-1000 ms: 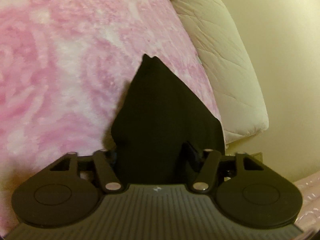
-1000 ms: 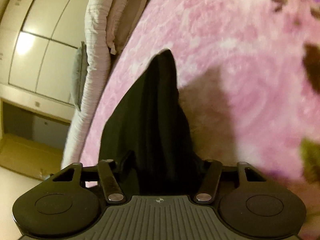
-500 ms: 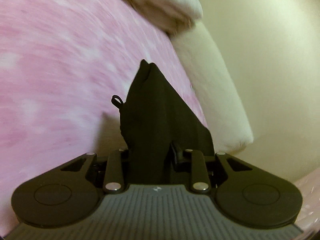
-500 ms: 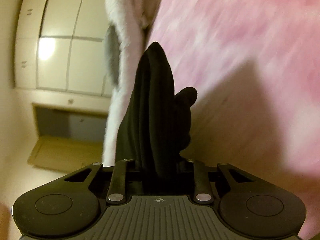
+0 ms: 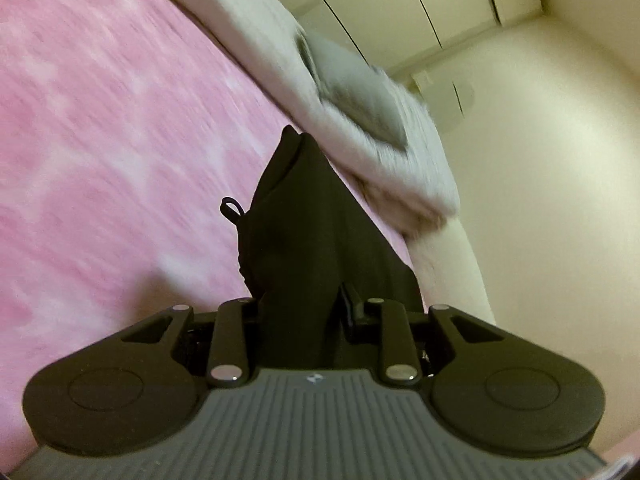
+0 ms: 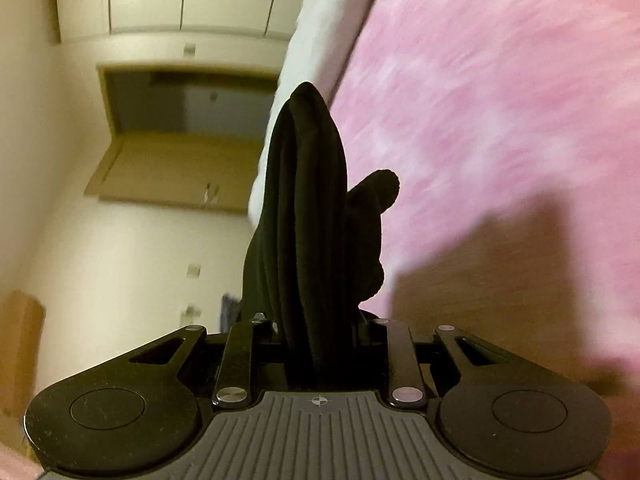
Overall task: Fold clothes
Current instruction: 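Carry the pants with both grippers to the stack of folded clothes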
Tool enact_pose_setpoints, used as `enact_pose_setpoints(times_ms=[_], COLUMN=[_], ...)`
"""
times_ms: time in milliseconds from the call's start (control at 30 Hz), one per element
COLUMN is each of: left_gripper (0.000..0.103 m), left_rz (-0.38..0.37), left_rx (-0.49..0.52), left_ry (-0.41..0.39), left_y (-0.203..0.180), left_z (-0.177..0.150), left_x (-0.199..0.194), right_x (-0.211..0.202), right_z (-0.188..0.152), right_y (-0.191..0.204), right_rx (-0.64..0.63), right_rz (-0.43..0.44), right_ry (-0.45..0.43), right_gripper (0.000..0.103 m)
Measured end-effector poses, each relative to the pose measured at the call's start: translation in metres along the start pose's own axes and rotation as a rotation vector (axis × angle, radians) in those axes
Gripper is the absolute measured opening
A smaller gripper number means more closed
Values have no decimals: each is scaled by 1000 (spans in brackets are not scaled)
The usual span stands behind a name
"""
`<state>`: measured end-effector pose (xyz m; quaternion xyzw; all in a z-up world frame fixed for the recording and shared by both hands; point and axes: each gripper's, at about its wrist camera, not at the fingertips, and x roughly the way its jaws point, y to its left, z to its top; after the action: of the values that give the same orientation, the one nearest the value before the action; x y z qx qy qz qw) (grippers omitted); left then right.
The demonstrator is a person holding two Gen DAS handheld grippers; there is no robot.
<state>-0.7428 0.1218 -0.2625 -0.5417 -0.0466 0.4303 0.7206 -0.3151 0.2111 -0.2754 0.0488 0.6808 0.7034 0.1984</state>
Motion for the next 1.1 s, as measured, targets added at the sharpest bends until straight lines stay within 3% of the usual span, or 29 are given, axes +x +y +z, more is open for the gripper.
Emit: enact_pose_setpoints(times_ms=[333, 567, 800, 1100], left_gripper=[23, 23, 23, 23], left_rz=[88, 130, 169, 201], left_rx=[-124, -137, -187, -232], left_ry=[-137, -149, -231, -425], left_y=[-45, -70, -56, -37], left_z=[84, 124, 130, 141], left_x=[-205, -324, -387, -445], right_x=[111, 181, 239, 315], right_z=[-46, -99, -136, -150], right_y=[163, 255, 290, 320], right_rx=[-2, 32, 62, -33], right_rz=[-11, -10, -4, 51], right_ry=[181, 242, 313, 471], right_gripper=[25, 25, 25, 25])
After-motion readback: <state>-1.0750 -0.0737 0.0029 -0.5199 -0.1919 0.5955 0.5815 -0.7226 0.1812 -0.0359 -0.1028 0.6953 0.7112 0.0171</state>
